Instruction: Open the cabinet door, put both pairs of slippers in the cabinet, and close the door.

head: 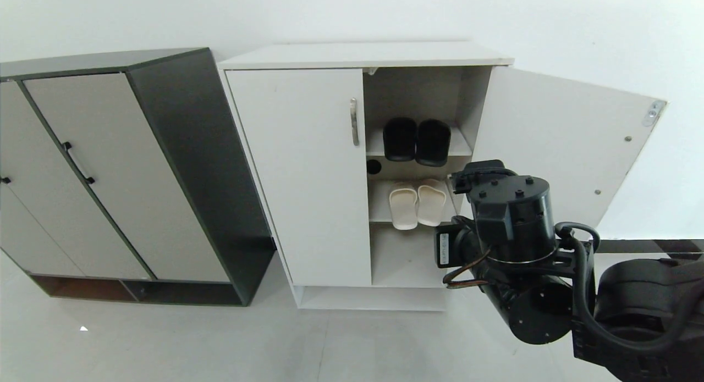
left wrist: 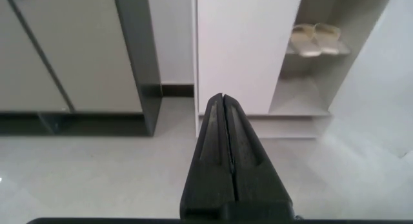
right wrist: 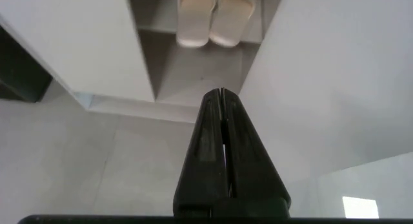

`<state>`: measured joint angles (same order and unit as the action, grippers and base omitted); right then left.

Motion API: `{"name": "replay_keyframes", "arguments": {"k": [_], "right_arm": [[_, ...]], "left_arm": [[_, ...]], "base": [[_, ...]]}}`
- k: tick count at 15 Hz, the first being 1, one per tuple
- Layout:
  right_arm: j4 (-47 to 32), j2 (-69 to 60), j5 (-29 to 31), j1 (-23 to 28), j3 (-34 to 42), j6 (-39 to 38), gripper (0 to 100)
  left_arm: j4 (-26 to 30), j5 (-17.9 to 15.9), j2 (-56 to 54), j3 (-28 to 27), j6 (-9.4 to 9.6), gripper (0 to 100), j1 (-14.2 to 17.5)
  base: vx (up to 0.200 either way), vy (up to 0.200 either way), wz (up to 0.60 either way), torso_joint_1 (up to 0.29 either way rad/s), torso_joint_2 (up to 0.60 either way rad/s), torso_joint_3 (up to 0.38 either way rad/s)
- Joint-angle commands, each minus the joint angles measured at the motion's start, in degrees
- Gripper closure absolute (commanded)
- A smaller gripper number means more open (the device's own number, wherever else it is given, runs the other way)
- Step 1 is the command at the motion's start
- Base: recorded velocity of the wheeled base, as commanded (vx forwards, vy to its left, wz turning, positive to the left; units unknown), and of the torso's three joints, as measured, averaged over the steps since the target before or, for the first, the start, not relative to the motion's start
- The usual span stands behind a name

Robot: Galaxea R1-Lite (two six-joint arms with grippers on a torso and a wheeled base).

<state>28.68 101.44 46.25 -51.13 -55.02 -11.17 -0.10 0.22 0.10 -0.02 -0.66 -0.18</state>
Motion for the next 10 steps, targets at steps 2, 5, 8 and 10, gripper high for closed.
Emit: {"name": "replay_keyframes", "arguments": {"k": [2,5,8,10], "right_arm": [[0.0,0.0,0.0,0.1,0.0,0.0,100],[0.0,0.0,0.0,0.1,0.0,0.0,100],[0.0,0.0,0.0,0.1,0.0,0.0,100],[0.0,0.0,0.0,0.1,0.0,0.0,100]], "left_arm": [[0.0,0.0,0.0,0.0,-0.04,100,0.0],[0.0,0.0,0.0,0.0,-0.04,100,0.0],[0.0,0.0,0.0,0.0,-0.04,100,0.0],[0.0,0.0,0.0,0.0,-0.04,100,0.0]], "base": [[0.0,0.0,0.0,0.066,-0.51,-0.349],[0.0,0.0,0.0,0.129,-0.46,-0.351],[0.0,0.0,0.0,0.146,-0.47,-0.328],[0.0,0.0,0.0,0.154,-0.47,-0.317]]}}
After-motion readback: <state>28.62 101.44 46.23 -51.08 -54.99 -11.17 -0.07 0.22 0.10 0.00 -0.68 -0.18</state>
